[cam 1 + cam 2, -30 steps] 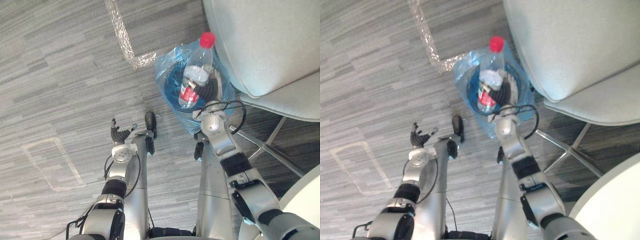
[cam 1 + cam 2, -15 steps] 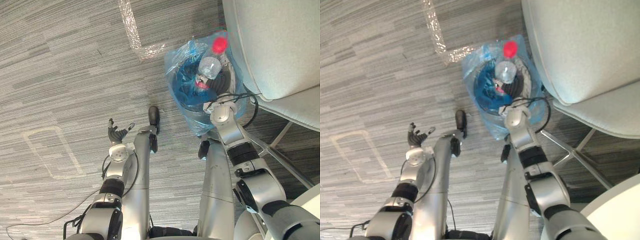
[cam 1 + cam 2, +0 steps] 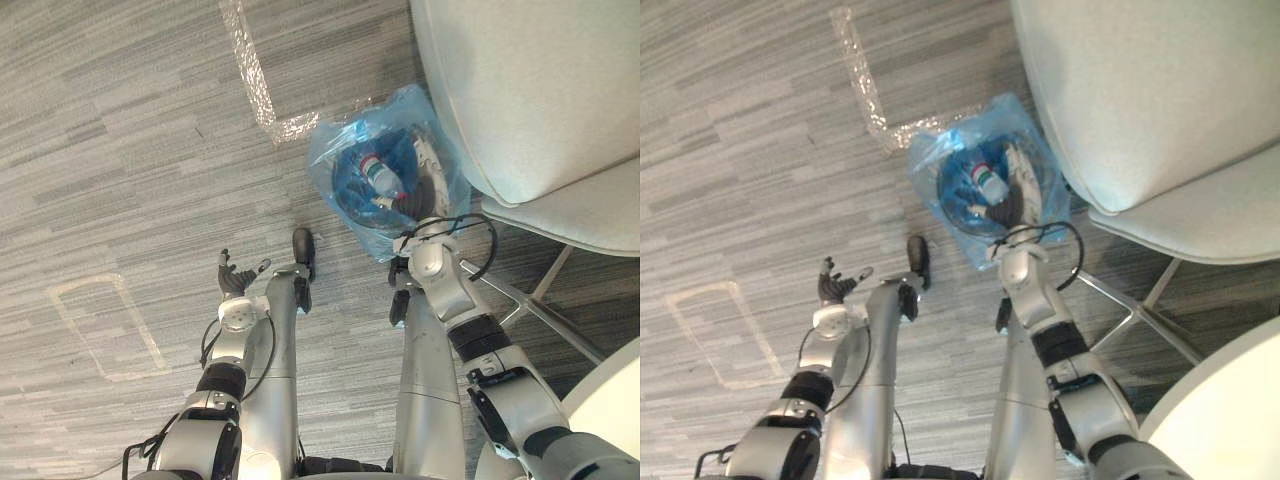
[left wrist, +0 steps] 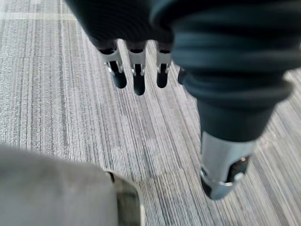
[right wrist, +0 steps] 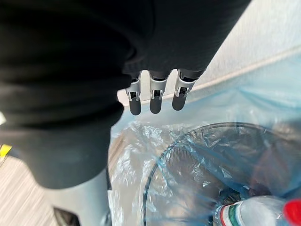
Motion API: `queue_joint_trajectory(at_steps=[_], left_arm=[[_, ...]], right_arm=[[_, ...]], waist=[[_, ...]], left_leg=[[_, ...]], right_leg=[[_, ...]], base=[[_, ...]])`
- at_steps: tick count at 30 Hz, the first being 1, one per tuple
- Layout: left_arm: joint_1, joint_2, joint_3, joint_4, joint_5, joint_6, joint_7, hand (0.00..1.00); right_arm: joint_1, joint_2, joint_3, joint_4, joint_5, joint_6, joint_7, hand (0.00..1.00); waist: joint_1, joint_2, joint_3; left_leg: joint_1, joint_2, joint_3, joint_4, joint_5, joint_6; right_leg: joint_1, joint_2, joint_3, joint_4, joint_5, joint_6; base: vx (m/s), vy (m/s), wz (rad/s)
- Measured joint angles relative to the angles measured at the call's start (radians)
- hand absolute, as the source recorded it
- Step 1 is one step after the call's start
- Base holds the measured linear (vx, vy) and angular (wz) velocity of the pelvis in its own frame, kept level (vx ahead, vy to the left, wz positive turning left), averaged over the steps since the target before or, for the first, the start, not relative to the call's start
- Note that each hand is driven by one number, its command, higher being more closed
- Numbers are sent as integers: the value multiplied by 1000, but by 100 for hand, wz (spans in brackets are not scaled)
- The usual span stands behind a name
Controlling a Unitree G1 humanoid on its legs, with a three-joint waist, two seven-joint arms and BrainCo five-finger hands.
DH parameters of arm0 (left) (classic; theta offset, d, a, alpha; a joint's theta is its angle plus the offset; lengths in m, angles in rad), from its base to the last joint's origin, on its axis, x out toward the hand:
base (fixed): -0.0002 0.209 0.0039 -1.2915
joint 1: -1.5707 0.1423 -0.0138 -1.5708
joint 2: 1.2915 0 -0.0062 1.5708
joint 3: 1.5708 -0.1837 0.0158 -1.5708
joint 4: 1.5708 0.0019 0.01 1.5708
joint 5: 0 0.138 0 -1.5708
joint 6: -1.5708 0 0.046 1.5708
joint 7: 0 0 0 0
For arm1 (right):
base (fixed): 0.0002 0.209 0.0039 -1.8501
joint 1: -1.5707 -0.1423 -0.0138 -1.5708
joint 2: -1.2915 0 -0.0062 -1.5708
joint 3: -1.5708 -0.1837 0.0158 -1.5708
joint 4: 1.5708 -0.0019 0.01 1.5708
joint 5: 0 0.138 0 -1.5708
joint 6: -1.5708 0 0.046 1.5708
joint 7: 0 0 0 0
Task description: Gather rubbish on tea table into small bin, then transfer packed bag to large trash can.
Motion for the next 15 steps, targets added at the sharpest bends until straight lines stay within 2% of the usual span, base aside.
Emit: queue_joint_trajectory(at_steps=[2,4,9,15], left_arm=[[9,-23,-21,16,13,0,-2,0],[9,-43,-21,20,18,-1,-2,0],[12,-54,-21,30,19,-2,-1,0],[2,-60,-19,38,18,-21,0,0]], right_arm=[[44,4,32,-9,-37,0,11,0],[59,16,34,0,-55,0,21,0],[51,49,57,69,-122,1,26,0],[-15,82,54,212,-155,6,29,0]], waist=[[-4,-2,-33],[-8,-2,-34],[-11,-23,-53],[-10,-23,-54]], left_leg=[[7,3,8,-17,3,1],[23,4,7,-27,5,1],[27,1,10,-57,15,-1],[11,-4,-5,-75,26,-6]], right_leg=[[8,1,2,-24,13,3],[28,1,1,-41,19,2],[34,0,0,-73,32,0],[28,-3,-18,-93,37,-1]], base=[[0,1,-12],[5,2,-2],[3,-1,1],[24,-4,5]])
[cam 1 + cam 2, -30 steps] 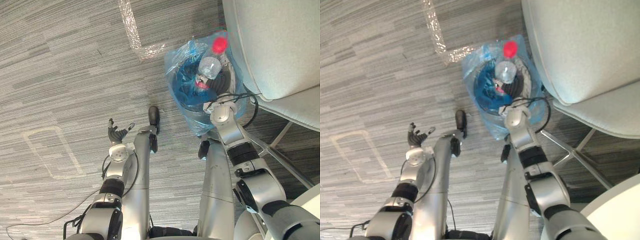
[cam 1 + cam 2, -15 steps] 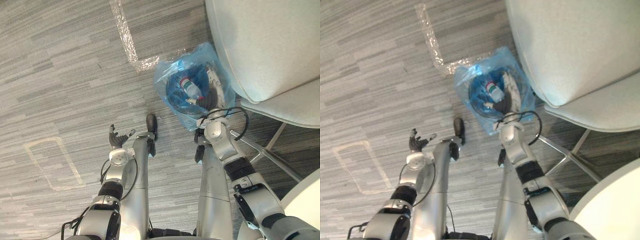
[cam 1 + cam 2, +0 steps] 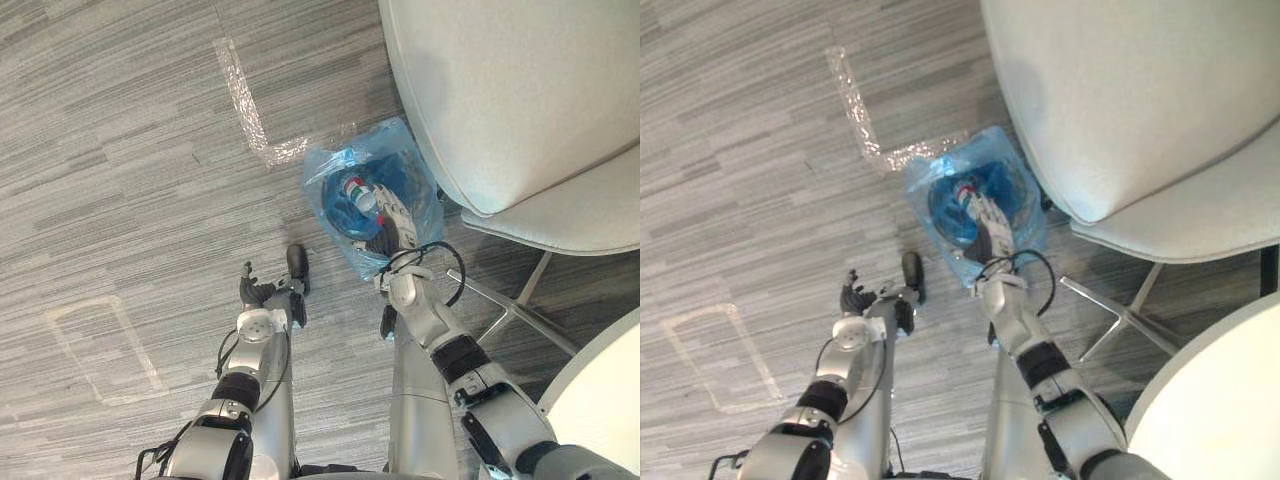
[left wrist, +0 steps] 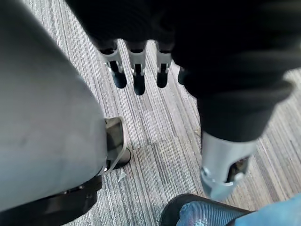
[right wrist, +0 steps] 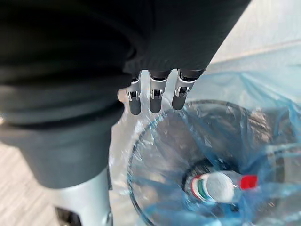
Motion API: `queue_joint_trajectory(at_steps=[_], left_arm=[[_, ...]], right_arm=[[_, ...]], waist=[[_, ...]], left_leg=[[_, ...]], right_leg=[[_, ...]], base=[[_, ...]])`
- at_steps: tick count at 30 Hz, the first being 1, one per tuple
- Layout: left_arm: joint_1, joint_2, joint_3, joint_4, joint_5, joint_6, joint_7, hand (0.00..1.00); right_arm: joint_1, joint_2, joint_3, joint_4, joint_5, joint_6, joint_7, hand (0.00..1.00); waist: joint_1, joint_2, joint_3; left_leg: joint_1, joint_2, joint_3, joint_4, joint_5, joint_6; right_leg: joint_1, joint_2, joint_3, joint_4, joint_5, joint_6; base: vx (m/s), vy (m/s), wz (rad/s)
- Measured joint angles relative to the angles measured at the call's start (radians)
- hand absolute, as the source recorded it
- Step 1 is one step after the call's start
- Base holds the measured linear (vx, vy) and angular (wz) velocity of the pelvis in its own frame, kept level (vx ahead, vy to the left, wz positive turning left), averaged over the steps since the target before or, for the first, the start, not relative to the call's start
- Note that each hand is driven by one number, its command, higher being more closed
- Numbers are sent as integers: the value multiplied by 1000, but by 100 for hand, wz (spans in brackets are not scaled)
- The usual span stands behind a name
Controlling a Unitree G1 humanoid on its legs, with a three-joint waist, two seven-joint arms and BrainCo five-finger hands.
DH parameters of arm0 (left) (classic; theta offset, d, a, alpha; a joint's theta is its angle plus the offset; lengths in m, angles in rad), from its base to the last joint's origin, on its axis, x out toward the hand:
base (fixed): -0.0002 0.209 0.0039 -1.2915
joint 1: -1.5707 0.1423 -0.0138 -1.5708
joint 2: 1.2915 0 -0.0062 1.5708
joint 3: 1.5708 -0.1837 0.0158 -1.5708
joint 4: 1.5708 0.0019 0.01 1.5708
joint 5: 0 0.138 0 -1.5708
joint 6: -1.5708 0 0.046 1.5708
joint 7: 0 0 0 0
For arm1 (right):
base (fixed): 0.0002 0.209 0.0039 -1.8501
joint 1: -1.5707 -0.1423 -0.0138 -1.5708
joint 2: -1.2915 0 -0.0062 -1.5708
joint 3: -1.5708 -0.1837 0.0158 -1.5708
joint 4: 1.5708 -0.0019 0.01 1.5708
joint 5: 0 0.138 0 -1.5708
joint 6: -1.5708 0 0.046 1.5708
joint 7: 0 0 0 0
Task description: Gather rubbish on tea table into small bin, then transfer packed bag to large trash can.
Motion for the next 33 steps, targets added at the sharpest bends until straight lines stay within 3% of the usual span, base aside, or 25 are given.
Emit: queue_joint_trajectory(at_steps=[14,20,30,31,33], left_arm=[[-45,-23,8,30,-3,-2,0,0],[-57,-31,9,42,-4,-2,0,0],[-133,-53,102,69,-43,-2,5,0],[-140,-56,151,71,-45,-2,-1,0],[-151,-47,176,83,-85,-1,-47,0]], right_arm=[[-59,40,-5,178,-45,26,2,0],[-60,74,-66,239,-71,51,-2,0],[-130,72,-200,308,-83,109,-30,0],[-143,73,-200,319,-84,109,-29,100],[-150,75,-200,324,-86,109,-22,100]], waist=[[5,1,-2],[6,1,-2],[3,2,-2],[-3,2,-1],[-7,2,-1]], left_leg=[[-34,-14,-4,-8,13,-1],[-37,-13,-4,-3,13,-1],[-113,-12,-15,15,19,1],[-120,-11,-17,18,19,1],[-129,-9,-19,23,19,1]], right_leg=[[-36,-12,-6,7,0,0],[-37,-12,-6,8,0,-1],[-116,-9,-11,39,-4,-6],[-121,-8,-12,41,-4,-7],[-129,-6,-11,43,-4,-7]], base=[[16,1,3],[0,0,0],[2,-1,0],[0,0,0],[0,0,0]])
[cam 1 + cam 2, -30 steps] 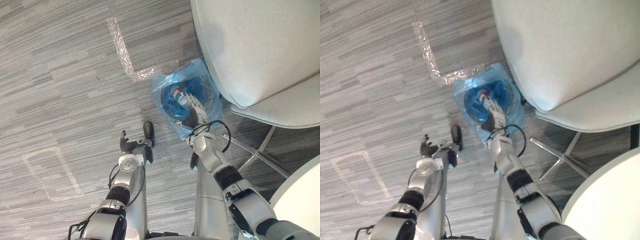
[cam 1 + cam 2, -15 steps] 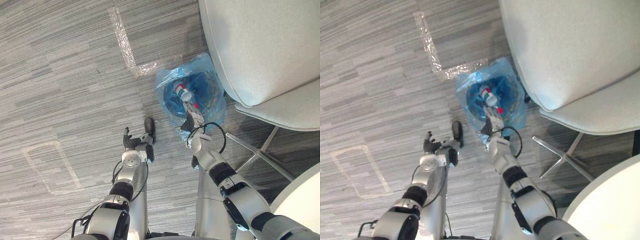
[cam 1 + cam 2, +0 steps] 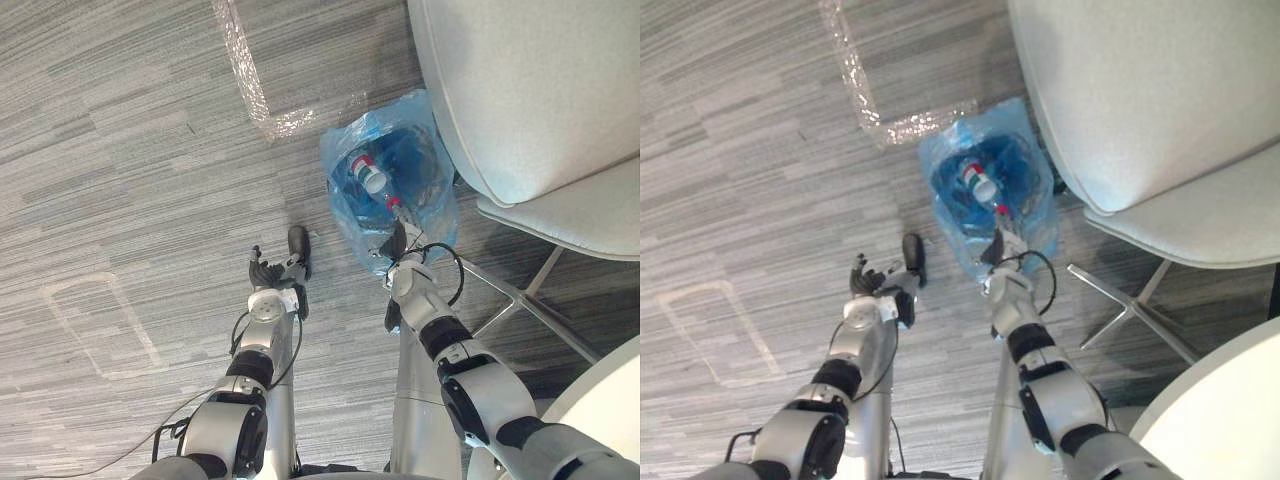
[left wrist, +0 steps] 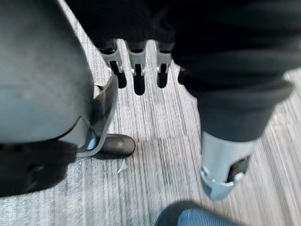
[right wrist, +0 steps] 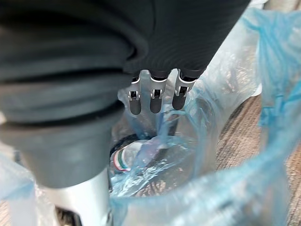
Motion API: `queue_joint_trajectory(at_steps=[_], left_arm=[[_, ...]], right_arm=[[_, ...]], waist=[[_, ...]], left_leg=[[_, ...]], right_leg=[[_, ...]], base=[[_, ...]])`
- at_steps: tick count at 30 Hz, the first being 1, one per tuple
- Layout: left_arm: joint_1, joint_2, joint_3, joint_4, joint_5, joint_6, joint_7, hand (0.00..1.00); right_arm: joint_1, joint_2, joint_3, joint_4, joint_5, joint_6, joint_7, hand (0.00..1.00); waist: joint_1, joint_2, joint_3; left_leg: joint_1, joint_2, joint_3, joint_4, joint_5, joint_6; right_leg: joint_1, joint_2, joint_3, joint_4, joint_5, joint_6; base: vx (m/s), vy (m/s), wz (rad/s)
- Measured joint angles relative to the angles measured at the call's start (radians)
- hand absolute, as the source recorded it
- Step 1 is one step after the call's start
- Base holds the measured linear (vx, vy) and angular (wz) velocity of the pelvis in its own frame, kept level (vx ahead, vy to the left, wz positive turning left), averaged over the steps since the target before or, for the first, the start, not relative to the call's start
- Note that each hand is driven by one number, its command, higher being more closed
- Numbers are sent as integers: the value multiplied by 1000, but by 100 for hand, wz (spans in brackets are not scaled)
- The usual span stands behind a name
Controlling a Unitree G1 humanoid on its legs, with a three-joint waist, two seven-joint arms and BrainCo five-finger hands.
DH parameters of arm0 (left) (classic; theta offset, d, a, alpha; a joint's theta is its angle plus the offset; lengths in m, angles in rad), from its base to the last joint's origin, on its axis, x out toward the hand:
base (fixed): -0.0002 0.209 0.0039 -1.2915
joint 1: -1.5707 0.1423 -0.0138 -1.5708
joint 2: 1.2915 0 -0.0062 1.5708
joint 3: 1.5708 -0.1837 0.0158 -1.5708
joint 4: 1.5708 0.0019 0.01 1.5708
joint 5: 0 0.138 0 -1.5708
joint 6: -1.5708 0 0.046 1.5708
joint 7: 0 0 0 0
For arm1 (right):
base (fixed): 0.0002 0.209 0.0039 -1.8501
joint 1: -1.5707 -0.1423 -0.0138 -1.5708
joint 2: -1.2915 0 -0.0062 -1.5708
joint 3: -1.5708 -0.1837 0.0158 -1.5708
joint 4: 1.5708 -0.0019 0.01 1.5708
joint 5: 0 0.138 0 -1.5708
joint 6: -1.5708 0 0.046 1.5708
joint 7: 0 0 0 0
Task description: Gather rubbish on tea table into small bin, then transfer packed bag to large trash can.
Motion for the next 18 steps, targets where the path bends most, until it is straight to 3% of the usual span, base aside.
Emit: queue_joint_trajectory(at_steps=[6,10,18], left_arm=[[-51,10,-9,41,-17,1,25,0],[37,5,-68,-101,11,-12,31,0],[45,4,-92,-96,44,-15,49,0]], right_arm=[[-39,22,-1,32,-36,-1,24,100],[-51,33,-15,36,-31,-3,23,100],[-41,-7,12,26,6,-5,14,100]], waist=[[0,1,3],[1,6,8],[16,13,21]], left_leg=[[-31,0,4,4,7,-1],[-36,-1,-10,17,8,-4],[-9,-6,-13,20,10,-3]], right_leg=[[-41,0,3,17,0,0],[-39,0,-4,28,-3,-3],[-16,-9,-8,45,-12,-3]], base=[[0,0,0],[16,0,5],[0,-1,5]])
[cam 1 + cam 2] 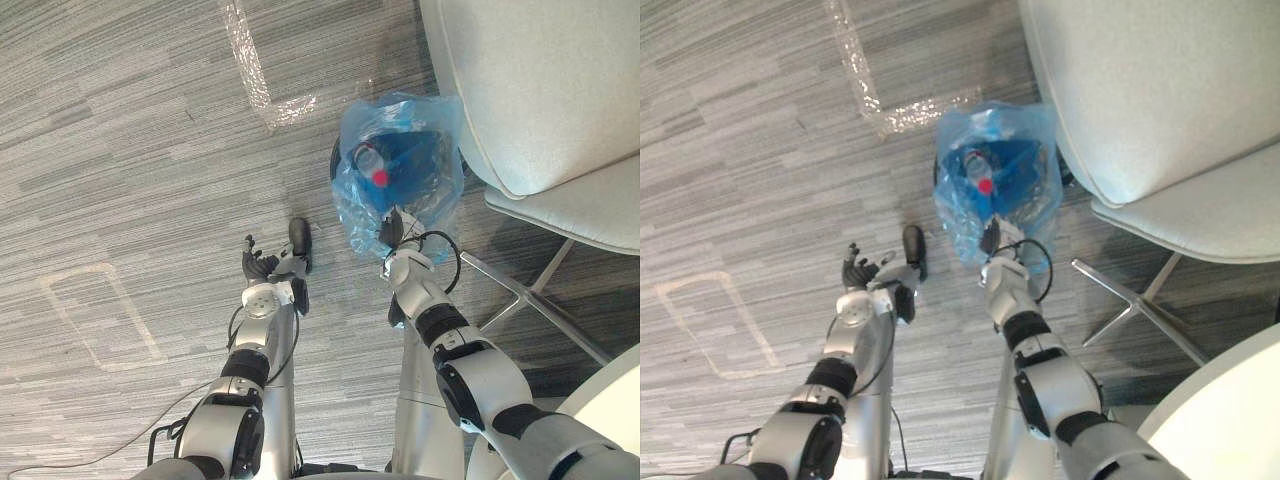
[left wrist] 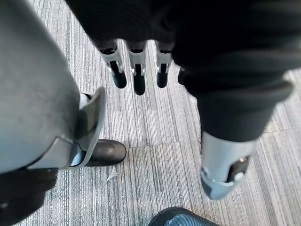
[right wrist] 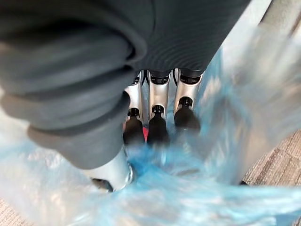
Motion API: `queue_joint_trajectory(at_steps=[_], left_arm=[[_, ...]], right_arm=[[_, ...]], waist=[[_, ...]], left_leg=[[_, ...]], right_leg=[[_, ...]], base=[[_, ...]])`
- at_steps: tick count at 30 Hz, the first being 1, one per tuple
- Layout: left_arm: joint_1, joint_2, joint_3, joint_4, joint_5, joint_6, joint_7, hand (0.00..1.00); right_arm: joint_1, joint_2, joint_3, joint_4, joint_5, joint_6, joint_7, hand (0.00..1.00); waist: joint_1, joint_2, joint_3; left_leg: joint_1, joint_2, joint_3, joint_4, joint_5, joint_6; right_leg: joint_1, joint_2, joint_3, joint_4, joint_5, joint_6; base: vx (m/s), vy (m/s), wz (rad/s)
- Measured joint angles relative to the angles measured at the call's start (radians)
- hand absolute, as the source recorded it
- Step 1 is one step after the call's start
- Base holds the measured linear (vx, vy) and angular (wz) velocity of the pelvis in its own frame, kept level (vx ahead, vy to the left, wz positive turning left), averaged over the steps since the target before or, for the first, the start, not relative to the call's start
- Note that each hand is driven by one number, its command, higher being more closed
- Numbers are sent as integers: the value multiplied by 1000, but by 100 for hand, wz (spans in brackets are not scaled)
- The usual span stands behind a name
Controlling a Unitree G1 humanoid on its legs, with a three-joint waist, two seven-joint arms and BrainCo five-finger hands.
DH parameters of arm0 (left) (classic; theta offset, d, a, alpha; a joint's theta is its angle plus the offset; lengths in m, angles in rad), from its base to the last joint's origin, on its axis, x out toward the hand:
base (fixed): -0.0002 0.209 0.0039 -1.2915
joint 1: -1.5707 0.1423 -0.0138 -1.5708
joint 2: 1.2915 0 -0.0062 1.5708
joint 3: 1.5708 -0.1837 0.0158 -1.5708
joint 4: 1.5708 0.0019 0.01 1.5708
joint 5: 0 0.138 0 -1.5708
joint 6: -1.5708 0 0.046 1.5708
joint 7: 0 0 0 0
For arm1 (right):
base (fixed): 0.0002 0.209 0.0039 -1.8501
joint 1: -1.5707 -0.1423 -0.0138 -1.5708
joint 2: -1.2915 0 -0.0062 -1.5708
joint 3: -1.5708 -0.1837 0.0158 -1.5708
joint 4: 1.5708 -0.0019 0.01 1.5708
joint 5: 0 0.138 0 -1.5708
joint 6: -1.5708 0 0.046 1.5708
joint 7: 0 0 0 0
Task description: Gather rubbish on tea table into small bin, then transfer packed bag to large trash can.
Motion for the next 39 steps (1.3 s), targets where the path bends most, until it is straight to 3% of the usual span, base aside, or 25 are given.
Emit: queue_joint_trajectory(at_steps=[12,23,31,33,35,39], left_arm=[[59,7,1,30,-1,25,-11,0],[192,-1,0,85,13,68,-58,0],[361,12,-51,112,61,95,-108,0],[387,18,-72,112,70,99,-112,0],[425,22,-88,113,82,104,-124,0],[439,36,-101,121,102,105,-144,0]], right_arm=[[99,8,59,-116,61,-17,3,100],[349,30,117,-289,162,-43,54,100],[601,50,174,-480,242,-78,117,100],[641,53,186,-514,253,-79,140,100],[704,60,187,-546,279,-99,171,100],[720,65,187,-545,292,-117,213,100]], waist=[[4,-1,15],[-3,-17,-3],[-19,-73,-146],[-21,-79,-170],[-27,-78,-237],[-50,-77,-277]], left_leg=[[150,25,15,-40,-7,-2],[475,16,22,-166,-9,-18],[758,4,11,-326,8,-44],[816,4,16,-361,11,-49],[862,3,20,-412,23,-60],[962,-8,27,-515,58,-67]], right_leg=[[167,19,-3,-93,29,-2],[489,18,-25,-211,26,-8],[774,18,-65,-356,18,-23],[828,20,-67,-389,19,-25],[877,26,-68,-448,38,-23],[983,32,-62,-574,92,-15]], base=[[24,0,-8],[36,-8,3],[83,-33,9],[103,-22,-2],[143,-21,-5],[99,-10,-8]])
